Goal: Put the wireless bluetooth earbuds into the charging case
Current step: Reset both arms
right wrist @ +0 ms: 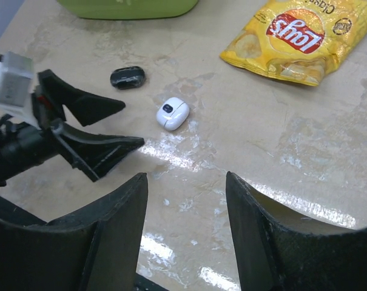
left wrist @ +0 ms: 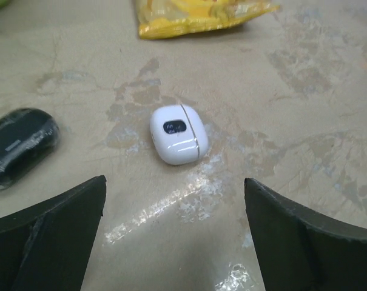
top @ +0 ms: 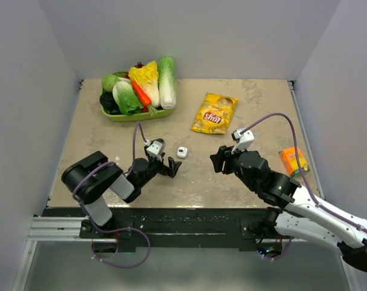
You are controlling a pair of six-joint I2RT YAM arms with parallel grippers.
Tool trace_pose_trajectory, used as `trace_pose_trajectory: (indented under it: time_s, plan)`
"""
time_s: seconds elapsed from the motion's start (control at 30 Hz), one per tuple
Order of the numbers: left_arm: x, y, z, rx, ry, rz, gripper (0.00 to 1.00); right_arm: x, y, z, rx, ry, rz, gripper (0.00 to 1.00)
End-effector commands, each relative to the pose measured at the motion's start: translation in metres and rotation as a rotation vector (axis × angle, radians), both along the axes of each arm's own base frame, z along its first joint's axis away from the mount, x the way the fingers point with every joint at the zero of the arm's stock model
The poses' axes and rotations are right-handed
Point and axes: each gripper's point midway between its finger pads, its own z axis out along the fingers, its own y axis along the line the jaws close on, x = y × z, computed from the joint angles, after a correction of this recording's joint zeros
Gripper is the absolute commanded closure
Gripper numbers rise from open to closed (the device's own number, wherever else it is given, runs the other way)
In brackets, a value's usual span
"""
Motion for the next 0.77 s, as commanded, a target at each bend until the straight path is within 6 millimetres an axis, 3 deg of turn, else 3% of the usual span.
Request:
trace_pose_trajectory:
  time_s: [0.0, 0.03, 0.07, 0.13, 0.17, 0.23, 0.27, 0.3, 0.4, 0.47, 0.5, 0.53, 0.6, 0.63, 0.67, 0.7, 0.73]
  plan:
    - [-0.008, 0.020, 0.199, -0.481, -0.554, 0.056, 0.00, 0.003, -0.005, 0.010, 0.024, -0.025, -0.038, 0.42]
    - [-0.017, 0.021, 0.218, -0.517, -0.588, 0.033, 0.00, 0.003, -0.006, 0.010, 0.026, -0.029, -0.040, 0.41]
    - [-0.014, 0.016, 0.210, -0.487, -0.539, 0.026, 0.00, 0.004, -0.006, 0.007, 0.034, -0.030, -0.043, 0.41]
    - [-0.021, 0.007, 0.235, -0.519, -0.529, 0.015, 0.00, 0.002, -0.003, 0.004, 0.049, -0.031, -0.028, 0.39]
    - [-0.014, -0.006, 0.207, -0.409, -0.411, 0.010, 0.00, 0.000, 0.000, 0.003, 0.068, -0.034, -0.005, 0.38]
    - [-0.016, -0.021, 0.231, -0.384, -0.373, 0.009, 0.00, -0.002, 0.001, 0.004, 0.083, -0.041, 0.006, 0.37]
    - [-0.012, -0.025, 0.207, -0.300, -0.265, 0.026, 0.00, -0.003, 0.001, 0.004, 0.092, -0.046, 0.012, 0.37]
    - [-0.013, -0.029, 0.218, -0.380, -0.195, 0.046, 0.00, -0.004, 0.000, 0.004, 0.095, -0.047, 0.013, 0.37]
    - [-0.018, -0.020, 0.202, -0.499, -0.016, 0.121, 0.00, -0.005, -0.002, 0.004, 0.107, -0.053, 0.006, 0.36]
    - [-0.028, -0.009, 0.214, -0.598, -0.023, 0.121, 0.00, -0.005, -0.002, 0.004, 0.109, -0.057, 0.007, 0.36]
    - [-0.035, -0.004, 0.201, -0.626, 0.007, 0.123, 0.00, -0.005, -0.001, 0.003, 0.106, -0.054, 0.011, 0.36]
    - [-0.039, 0.003, 0.209, -0.676, -0.004, 0.132, 0.00, -0.004, 0.001, 0.002, 0.103, -0.051, 0.014, 0.36]
    - [-0.035, 0.010, 0.212, -0.712, 0.037, 0.193, 0.00, -0.003, 0.002, 0.003, 0.096, -0.048, 0.017, 0.36]
    - [-0.031, 0.009, 0.212, -0.683, 0.064, 0.219, 0.00, -0.003, 0.005, 0.001, 0.086, -0.040, 0.023, 0.36]
    - [-0.028, 0.009, 0.189, -0.570, 0.135, 0.266, 0.00, -0.002, 0.006, 0.005, 0.084, -0.042, 0.027, 0.36]
    - [-0.019, 0.007, 0.204, -0.548, 0.124, 0.296, 0.00, -0.002, 0.007, 0.006, 0.080, -0.041, 0.027, 0.36]
    - [-0.016, 0.010, 0.201, -0.512, 0.132, 0.326, 0.00, -0.001, 0.008, 0.007, 0.075, -0.039, 0.029, 0.36]
